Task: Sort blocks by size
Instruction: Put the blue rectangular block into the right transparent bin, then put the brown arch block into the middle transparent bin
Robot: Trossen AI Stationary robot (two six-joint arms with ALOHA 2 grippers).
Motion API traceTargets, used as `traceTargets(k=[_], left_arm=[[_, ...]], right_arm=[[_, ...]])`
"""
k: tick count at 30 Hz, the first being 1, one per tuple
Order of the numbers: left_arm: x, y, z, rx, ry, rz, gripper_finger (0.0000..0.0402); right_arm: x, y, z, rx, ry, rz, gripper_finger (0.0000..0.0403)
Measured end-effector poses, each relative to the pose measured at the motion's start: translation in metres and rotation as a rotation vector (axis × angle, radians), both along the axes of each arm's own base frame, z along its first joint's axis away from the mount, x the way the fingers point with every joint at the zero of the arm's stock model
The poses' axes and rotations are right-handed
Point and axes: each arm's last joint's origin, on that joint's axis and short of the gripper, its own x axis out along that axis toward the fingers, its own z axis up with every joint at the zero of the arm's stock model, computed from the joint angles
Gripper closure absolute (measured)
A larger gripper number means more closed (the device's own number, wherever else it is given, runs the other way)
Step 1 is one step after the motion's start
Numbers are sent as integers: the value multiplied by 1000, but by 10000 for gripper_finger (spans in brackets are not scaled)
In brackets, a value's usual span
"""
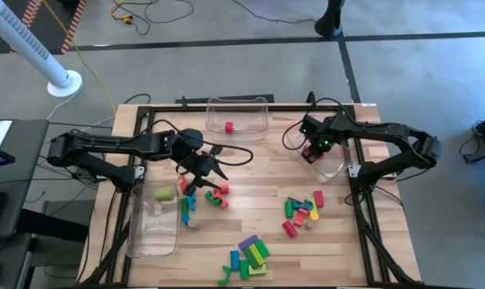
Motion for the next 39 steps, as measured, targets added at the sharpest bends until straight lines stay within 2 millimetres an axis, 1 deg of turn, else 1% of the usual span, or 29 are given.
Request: traceTargets(k=[14, 35, 39], left_arm=[[0, 0, 0, -9, 3, 5, 241], [0, 0, 0, -9, 4, 6, 241], [0, 0, 0, -9, 4, 6, 241]], right_arm=[[2, 2, 0, -5, -6, 19, 221], [2, 2, 0, -7, -5, 27, 219], [5, 0, 5, -18, -18, 27, 219]])
